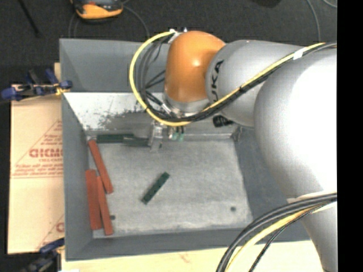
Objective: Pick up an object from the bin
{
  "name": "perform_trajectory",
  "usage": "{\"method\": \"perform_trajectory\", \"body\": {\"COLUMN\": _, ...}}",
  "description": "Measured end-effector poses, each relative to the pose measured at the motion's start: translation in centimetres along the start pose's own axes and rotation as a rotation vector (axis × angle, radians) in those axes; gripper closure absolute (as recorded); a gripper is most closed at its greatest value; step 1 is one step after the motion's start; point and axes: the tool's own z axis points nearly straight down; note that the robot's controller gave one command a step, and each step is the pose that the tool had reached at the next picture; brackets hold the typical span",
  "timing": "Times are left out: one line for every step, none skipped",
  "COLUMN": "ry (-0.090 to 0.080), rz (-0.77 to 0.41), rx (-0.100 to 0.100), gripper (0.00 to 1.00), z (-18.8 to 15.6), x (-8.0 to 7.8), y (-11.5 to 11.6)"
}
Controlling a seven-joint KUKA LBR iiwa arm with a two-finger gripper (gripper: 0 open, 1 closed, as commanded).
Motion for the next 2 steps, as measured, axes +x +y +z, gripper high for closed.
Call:
{"method": "perform_trajectory", "body": {"ry": 0.011, "rz": 0.005, "rx": 0.003, "gripper": 1.00, "z": -5.2, "x": 1.5, "y": -1.0}}
{"method": "perform_trajectory", "body": {"ry": 0.003, "rz": 0.014, "rx": 0.001, "gripper": 1.00, "z": -10.2, "x": 2.6, "y": -0.4}}
